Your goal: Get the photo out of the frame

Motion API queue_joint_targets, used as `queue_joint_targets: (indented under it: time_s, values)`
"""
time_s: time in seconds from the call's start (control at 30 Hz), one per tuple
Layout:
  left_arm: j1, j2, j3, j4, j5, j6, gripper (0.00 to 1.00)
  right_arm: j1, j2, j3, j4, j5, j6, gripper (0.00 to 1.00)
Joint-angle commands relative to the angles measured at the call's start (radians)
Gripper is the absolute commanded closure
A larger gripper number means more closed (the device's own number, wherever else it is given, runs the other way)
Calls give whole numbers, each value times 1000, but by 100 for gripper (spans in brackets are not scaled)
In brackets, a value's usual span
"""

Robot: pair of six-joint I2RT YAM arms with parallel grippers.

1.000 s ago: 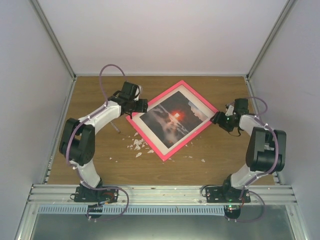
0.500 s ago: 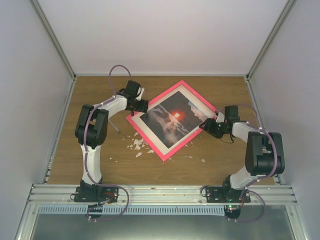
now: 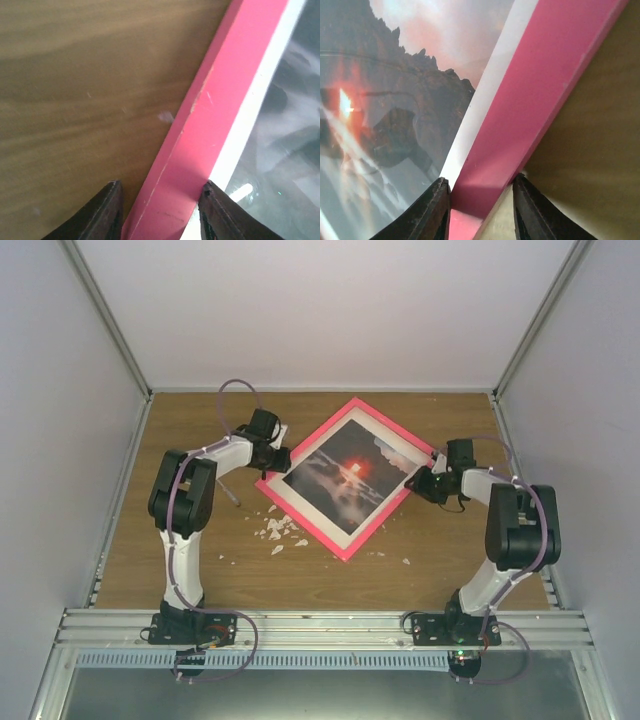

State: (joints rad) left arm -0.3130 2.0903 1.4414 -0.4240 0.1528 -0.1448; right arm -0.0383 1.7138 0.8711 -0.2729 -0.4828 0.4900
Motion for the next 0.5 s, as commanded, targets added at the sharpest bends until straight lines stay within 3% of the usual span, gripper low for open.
queue_joint_targets:
  time_s: [0.0, 0.27, 0.47]
  values:
    - [-28, -50, -144, -24, 117, -92, 61, 6, 64, 73, -88, 119, -84, 67]
    - [-173, -213, -407, 68, 259, -179, 61, -13, 175, 279, -215, 279, -172, 68]
    - [-312, -315, -484, 109, 283, -262, 58, -27, 207, 375, -265, 347, -222, 66]
